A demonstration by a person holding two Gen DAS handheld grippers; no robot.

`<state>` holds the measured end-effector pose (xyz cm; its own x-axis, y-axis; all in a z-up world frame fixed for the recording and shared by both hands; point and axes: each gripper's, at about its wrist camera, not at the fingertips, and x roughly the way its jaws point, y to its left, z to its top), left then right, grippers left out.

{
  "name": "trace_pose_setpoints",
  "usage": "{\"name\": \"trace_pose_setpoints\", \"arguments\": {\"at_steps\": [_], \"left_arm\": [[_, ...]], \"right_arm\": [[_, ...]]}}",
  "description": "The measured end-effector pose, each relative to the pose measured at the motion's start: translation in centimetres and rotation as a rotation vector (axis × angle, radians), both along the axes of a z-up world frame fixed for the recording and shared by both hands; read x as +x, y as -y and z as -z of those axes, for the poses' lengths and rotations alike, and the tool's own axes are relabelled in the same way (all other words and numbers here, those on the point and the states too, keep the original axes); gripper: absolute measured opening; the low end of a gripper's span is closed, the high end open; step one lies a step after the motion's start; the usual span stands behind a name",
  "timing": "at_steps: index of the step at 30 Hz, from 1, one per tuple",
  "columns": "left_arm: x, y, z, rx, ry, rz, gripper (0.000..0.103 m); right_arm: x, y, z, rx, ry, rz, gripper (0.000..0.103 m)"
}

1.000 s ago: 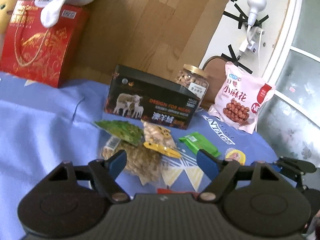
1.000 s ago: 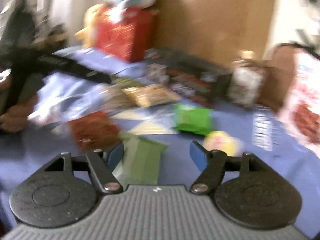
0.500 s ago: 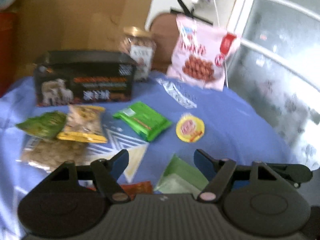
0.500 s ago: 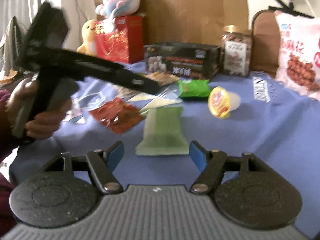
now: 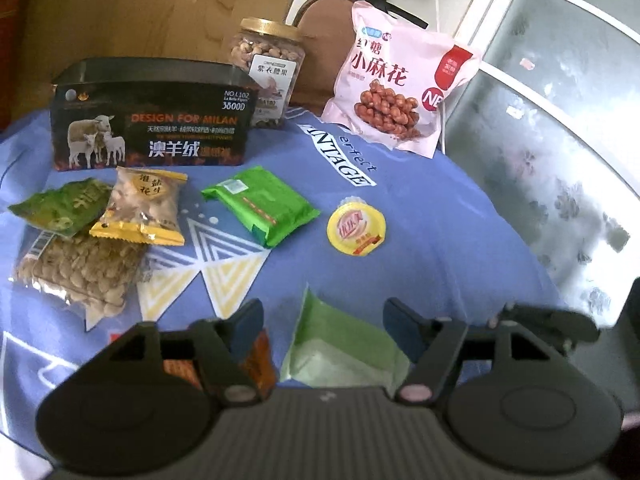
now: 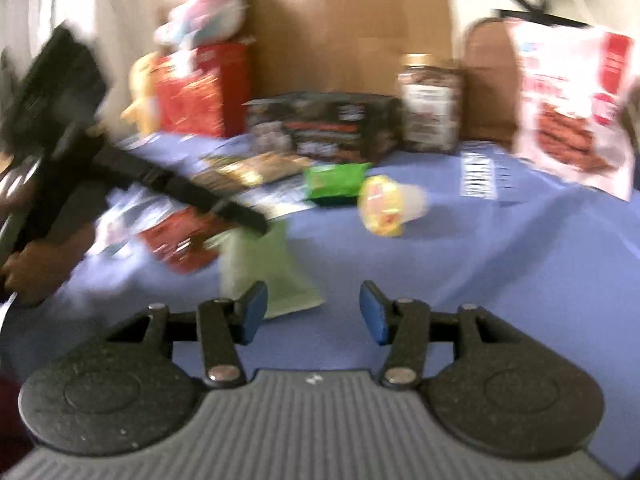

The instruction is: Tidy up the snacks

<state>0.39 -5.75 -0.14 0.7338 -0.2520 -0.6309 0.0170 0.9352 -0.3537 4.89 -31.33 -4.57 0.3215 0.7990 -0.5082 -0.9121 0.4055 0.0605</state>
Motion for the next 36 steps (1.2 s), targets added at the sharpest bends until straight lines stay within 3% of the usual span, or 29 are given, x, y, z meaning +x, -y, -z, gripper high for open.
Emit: {"name": "trace_pose_setpoints", "arguments": {"at_steps": [3, 5, 7, 10, 12, 18, 36], "left_arm": [[0.4, 0.5, 0.6, 0.023, -0.030, 0.011, 0.068], [0.3, 1.0, 1.0, 0.030, -0.027, 0.032, 0.062], [0.3, 1.4, 1.2, 0.019, -0.030, 0.049, 0.055], [0.1, 1.4, 0.9, 0.034, -0.014, 0.040, 0.044], [0.0, 0.7, 0.4, -0.003, 0.000, 0.020, 0.038], [-0.1, -0.3, -1.1, 0.006, 0.043, -0.022, 0.038], [-1.4, -3.7, -2.6, -0.060, 0.146, -0.127, 0.038]], "right_arm": [[-1.1, -1.7, 0.5, -0.051, 0.060, -0.042, 0.066], [-0.8, -2.2, 0.6, -0.039, 0.056, -0.033, 0.066], [0.0, -2.5, 0.6, -0.019, 0.021, -0.011, 0.057], [0.1, -2.6, 0.5, -0.012, 0.031, -0.011, 0.035], [-0.1, -2.7, 0.3, -0.010, 0.048, -0.002, 0.023], [1.3, -3.7, -0.3, 0.033, 0.051, 0.048, 0.015], [0.5, -7.1, -1.9, 0.061, 0.238, 0.056, 0.010]]}}
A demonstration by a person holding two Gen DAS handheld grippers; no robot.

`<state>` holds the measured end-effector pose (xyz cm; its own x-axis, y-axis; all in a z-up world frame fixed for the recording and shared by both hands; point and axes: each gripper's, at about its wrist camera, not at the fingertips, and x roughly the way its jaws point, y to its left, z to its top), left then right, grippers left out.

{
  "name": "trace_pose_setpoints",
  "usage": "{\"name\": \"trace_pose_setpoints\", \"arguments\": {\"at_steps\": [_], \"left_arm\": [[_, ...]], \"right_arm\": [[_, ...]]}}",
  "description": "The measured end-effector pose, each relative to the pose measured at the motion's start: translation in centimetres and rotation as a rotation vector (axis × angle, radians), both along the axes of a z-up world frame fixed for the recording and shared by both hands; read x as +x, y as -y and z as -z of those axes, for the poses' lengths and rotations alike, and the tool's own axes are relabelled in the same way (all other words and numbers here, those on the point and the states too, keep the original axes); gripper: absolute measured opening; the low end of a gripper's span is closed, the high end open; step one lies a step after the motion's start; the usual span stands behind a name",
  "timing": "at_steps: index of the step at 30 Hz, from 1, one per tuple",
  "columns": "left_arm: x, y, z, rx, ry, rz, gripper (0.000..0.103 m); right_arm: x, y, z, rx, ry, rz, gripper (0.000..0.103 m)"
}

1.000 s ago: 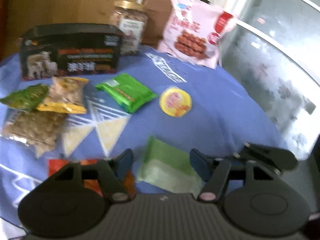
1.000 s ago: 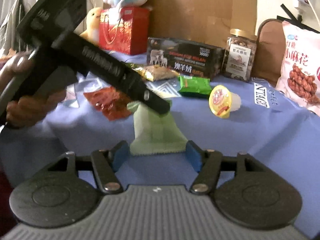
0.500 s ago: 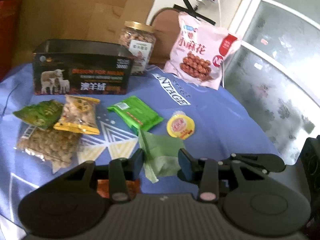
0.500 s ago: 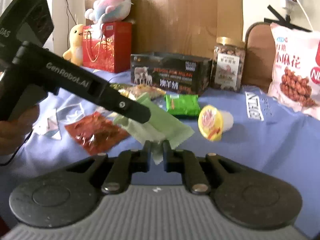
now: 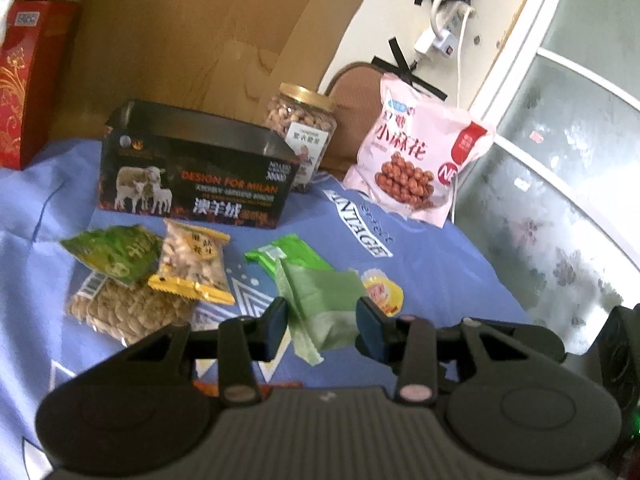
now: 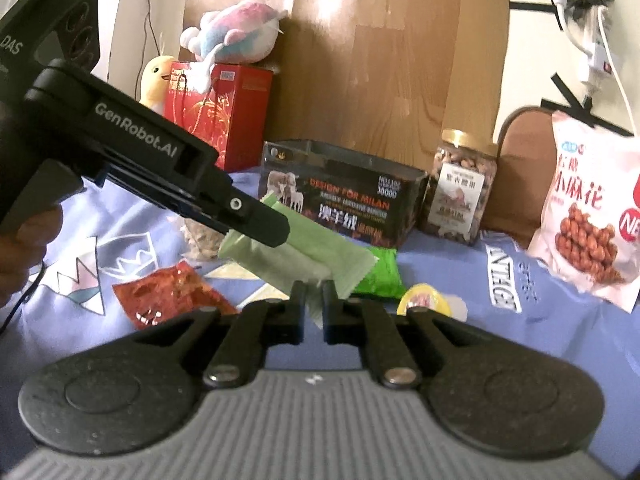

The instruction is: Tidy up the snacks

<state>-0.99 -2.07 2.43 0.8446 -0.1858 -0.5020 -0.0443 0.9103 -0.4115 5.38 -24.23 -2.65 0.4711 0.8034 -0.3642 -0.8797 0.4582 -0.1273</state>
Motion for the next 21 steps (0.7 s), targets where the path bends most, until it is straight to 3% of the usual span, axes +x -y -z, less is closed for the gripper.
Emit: {"name": "trace_pose_setpoints", "arguments": {"at_steps": [10, 15, 18, 21], "left_arm": [[1.6, -2.1, -2.6, 0.053, 0.056, -0.053, 0.038], [4.7, -3.9, -4.6, 0.075, 0.118, -0.065, 0.037], [7.4, -4.9, -5.3, 0.106, 0.114, -0.094, 0.035], [7.8, -6.5, -5.3, 0.049, 0.103, -0.107, 0.035]], "right_arm": [[1.2, -3.0, -2.3, 0.043, 0.105, 0.001, 0.007], [3.4, -6.5, -3.7, 0.081, 0.178, -0.002, 0.002], [4.7, -9.2, -4.2, 0.075, 0.240, 0.014, 0.003], [7.2, -9.5, -5.0, 0.089, 0.103, -0.001, 0.004]]}}
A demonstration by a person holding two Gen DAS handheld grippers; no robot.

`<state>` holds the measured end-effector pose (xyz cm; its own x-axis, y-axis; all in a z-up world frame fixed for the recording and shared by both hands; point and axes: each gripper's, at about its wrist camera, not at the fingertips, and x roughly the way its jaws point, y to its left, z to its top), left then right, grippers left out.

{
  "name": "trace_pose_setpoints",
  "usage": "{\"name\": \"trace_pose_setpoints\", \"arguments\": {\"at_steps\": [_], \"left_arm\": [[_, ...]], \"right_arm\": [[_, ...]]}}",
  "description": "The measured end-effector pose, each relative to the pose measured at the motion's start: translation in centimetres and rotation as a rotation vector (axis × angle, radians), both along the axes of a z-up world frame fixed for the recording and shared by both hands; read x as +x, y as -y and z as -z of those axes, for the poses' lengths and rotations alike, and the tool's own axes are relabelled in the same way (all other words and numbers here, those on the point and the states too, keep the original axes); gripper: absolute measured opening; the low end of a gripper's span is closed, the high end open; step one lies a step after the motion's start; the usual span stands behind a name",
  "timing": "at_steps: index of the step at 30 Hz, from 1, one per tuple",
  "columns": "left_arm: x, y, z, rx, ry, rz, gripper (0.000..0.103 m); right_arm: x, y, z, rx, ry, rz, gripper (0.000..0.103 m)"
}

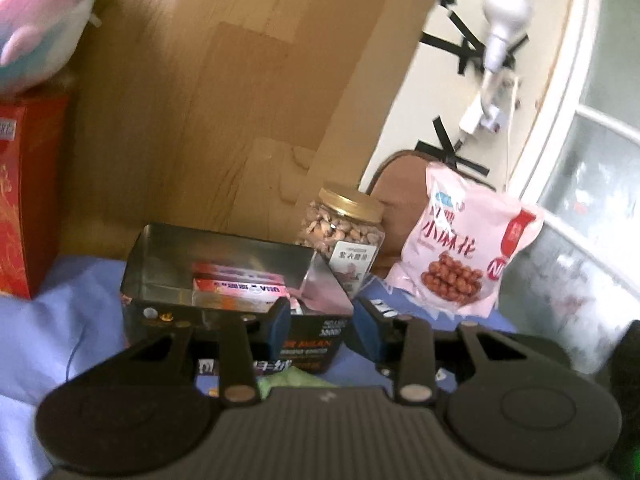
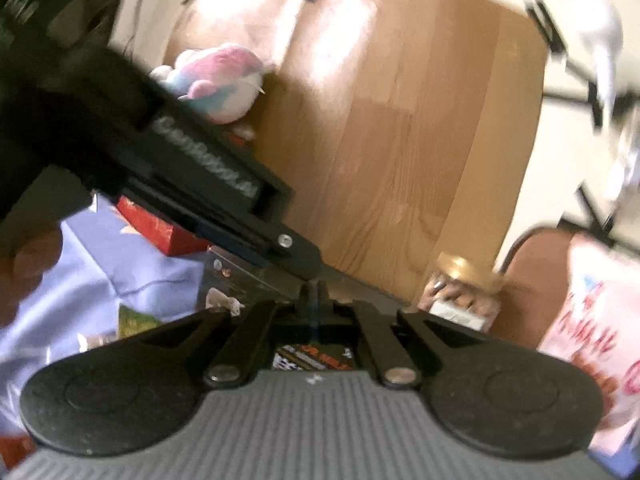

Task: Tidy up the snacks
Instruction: 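Lower the light green pack into the tin and open the left gripper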

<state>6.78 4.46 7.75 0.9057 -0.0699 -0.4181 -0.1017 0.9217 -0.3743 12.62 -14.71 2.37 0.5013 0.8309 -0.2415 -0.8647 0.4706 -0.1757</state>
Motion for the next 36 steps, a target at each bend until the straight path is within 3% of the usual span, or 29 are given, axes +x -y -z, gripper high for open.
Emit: {"name": "trace_pose_setpoints", "arguments": {"at_steps": [2, 4, 8, 9, 12, 15, 17, 19, 21, 25, 28, 32, 36], "left_arm": [[-0.6, -0.7, 0.5, 0.011, -0.002, -0.015, 0.036], [-0.4, -1.3, 1.6, 0.015, -0.035, -0.020, 0.039], [1.9, -1.6, 4.2, -0.043, -0.148, 0.014, 0.040], [2.5, -1.2, 4.7, -0.039, -0.168, 0.024, 0.044], [3.6, -0.5, 5.8, -0.017, -0.198, 0.023, 0.078], [5.0, 0.0, 6.7, 0.011, -0.232, 0.025, 0.078], [5.8, 0.0, 7.5, 0.005, -0.256, 0.032, 0.072], [6.5, 0.0, 8.2, -0.009, -0.282, 0.043, 0.054], [6.3, 0.1, 8.5, -0.016, -0.276, 0.046, 0.048], [4.7, 0.4, 7.5, -0.039, -0.238, 0.050, 0.047], [2.8, 0.8, 5.7, -0.034, -0.177, 0.042, 0.046], [1.6, 1.0, 2.3, 0.035, -0.077, 0.013, 0.046], [3.7, -0.4, 0.1, 0.098, -0.031, -0.041, 0.052]], "right_arm": [[1.5, 1.1, 0.2, -0.003, -0.089, -0.012, 0.007], [2.6, 1.9, 1.3, -0.019, -0.180, -0.025, 0.019], [3.0, 1.6, 3.6, -0.122, -0.255, -0.069, 0.053], [2.7, 1.4, 3.9, -0.145, -0.258, -0.073, 0.066], [2.3, 1.2, 4.1, -0.146, -0.264, -0.065, 0.082], [3.1, 0.3, 4.3, -0.152, -0.288, -0.065, 0.082], [3.5, -0.4, 4.7, -0.167, -0.305, -0.066, 0.080], [3.8, -0.9, 5.4, -0.193, -0.331, -0.077, 0.059], [3.6, -0.9, 5.7, -0.191, -0.327, -0.071, 0.053], [2.4, 0.3, 5.0, -0.148, -0.312, -0.074, 0.051], [0.7, 1.3, 3.6, -0.107, -0.237, -0.083, 0.051], [-0.7, 1.3, 1.4, -0.035, -0.123, -0.083, 0.051], [0.5, -1.4, -0.3, -0.004, -0.047, -0.056, 0.051]]}}
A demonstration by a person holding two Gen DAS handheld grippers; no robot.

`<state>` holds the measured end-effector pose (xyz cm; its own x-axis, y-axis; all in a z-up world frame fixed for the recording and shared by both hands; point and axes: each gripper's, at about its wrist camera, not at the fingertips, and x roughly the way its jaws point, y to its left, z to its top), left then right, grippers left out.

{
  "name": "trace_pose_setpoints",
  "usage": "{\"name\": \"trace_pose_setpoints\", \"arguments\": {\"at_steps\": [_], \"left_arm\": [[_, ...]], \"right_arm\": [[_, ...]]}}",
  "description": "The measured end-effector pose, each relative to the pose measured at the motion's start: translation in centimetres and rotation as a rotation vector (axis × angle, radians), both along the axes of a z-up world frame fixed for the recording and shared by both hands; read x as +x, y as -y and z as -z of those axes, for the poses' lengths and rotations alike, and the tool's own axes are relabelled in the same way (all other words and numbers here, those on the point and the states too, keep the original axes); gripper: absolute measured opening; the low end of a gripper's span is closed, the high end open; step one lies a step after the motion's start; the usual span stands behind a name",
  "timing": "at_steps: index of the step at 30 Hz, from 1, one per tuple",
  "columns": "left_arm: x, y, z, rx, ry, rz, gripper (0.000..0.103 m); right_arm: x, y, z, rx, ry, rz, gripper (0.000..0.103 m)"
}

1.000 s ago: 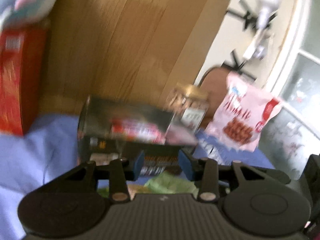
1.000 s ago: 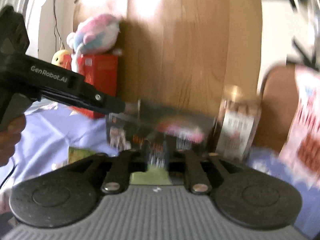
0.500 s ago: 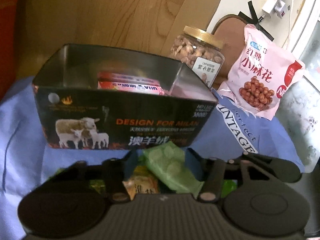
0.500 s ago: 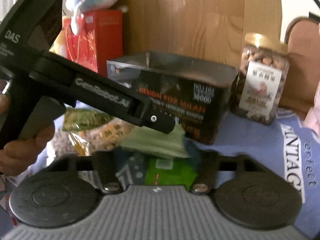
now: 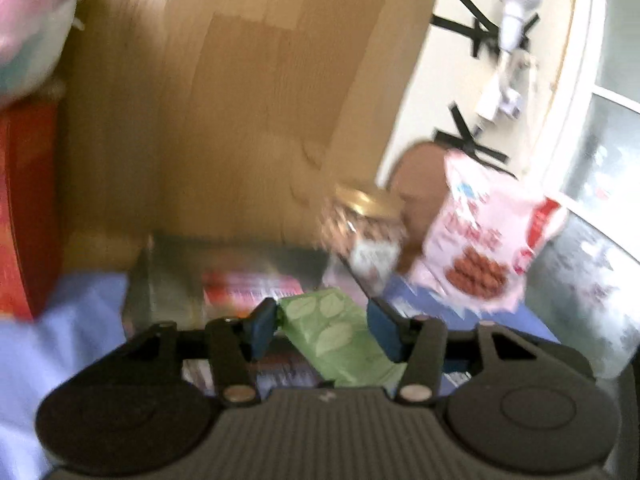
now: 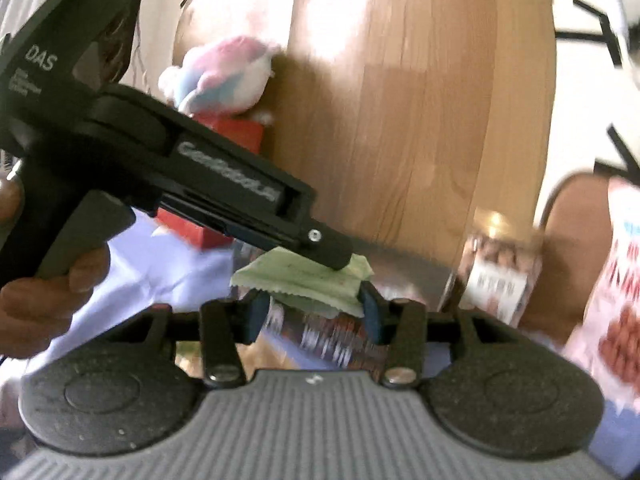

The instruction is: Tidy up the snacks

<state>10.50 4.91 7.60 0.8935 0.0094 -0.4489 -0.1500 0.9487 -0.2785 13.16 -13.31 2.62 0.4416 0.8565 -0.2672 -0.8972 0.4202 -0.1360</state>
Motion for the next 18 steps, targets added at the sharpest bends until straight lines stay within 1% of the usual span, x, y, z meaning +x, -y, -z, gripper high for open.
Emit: {"name": "trace_pose_setpoints", "arguments": {"at_steps": [1, 2, 3, 5, 6, 7, 9, 11, 13, 15, 18], "left_arm": [[0.8, -0.4, 0.0, 0.015, 0.004, -0.019, 0.056], [1.7, -1.0, 0.1, 0.031, -0.003, -0.047, 0.058], [2.7, -1.7, 0.5, 0.043, -0.027, -0.086, 0.060], [3.4, -2.8, 1.1, 0.034, -0.069, -0.140, 0.060], [2.8, -3.4, 1.2, 0.008, -0.067, -0.156, 0.060], [1.9, -3.8, 1.2, -0.013, -0.048, -0.159, 0.060], [-1.0, -4.1, 1.0, -0.042, 0.004, -0.182, 0.060], [-3.8, -4.3, 1.1, -0.073, 0.020, -0.216, 0.062], [-6.6, -4.6, 1.7, -0.126, 0.033, -0.257, 0.062], [-9.7, -4.7, 2.9, -0.179, 0.048, -0.309, 0.062], [-12.4, -4.9, 4.7, -0.189, 0.028, -0.378, 0.062]], "right_arm": [[0.6, -1.1, -0.1, -0.002, 0.018, 0.007, 0.052], [1.4, -2.3, -0.1, -0.008, 0.030, 0.019, 0.054], [2.2, -3.5, 0.1, -0.024, 0.024, 0.026, 0.056], [4.0, -5.2, 0.7, -0.082, -0.028, 0.033, 0.059], [4.5, -5.2, 0.7, -0.081, -0.052, 0.056, 0.059], [4.6, -4.6, 0.6, -0.056, -0.072, 0.058, 0.059], [4.3, -2.6, 0.5, -0.001, -0.118, 0.040, 0.059], [3.8, -1.0, 0.7, 0.020, -0.187, 0.024, 0.059], [3.3, -0.3, 1.3, 0.022, -0.277, 0.003, 0.059], [2.3, 0.3, 2.2, 0.015, -0.346, -0.018, 0.059], [0.1, 0.0, 3.3, -0.006, -0.369, -0.041, 0.059]]}}
